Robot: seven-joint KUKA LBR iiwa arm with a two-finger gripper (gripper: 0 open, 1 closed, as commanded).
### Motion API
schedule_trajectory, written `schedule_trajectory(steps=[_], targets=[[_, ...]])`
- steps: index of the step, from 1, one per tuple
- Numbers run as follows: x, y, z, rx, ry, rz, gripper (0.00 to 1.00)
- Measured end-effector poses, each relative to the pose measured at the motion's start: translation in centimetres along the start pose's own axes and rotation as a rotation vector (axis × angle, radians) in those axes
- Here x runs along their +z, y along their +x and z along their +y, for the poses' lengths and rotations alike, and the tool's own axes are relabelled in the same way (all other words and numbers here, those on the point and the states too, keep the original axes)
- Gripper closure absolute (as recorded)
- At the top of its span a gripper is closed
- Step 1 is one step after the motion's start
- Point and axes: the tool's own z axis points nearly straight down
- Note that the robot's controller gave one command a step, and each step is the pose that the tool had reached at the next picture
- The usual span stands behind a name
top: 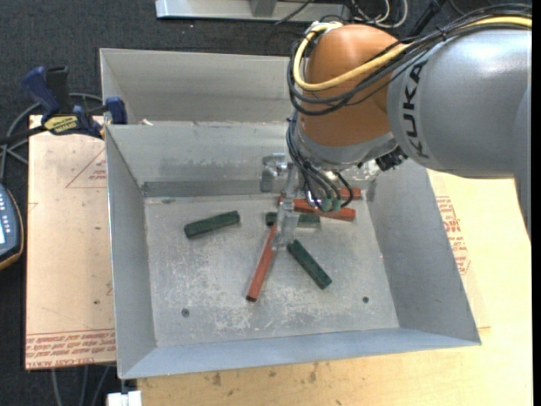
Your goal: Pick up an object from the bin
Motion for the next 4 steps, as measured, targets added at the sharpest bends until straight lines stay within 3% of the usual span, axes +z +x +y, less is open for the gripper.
schedule_trajectory(steps=[1,2,3,4], targets=[[14.0,2.6,-7.3,-0.409,0.001,0.004,0.00],[8.7,-1.0,-10.6,-0.318,0.003,-0.007,0.00],[8.9,-3.3,-7.3,-0.645,0.000,-0.003,0.00],[13.1,-4.8,-2.9,-1.160,-0.001,-0.001,0.00]])
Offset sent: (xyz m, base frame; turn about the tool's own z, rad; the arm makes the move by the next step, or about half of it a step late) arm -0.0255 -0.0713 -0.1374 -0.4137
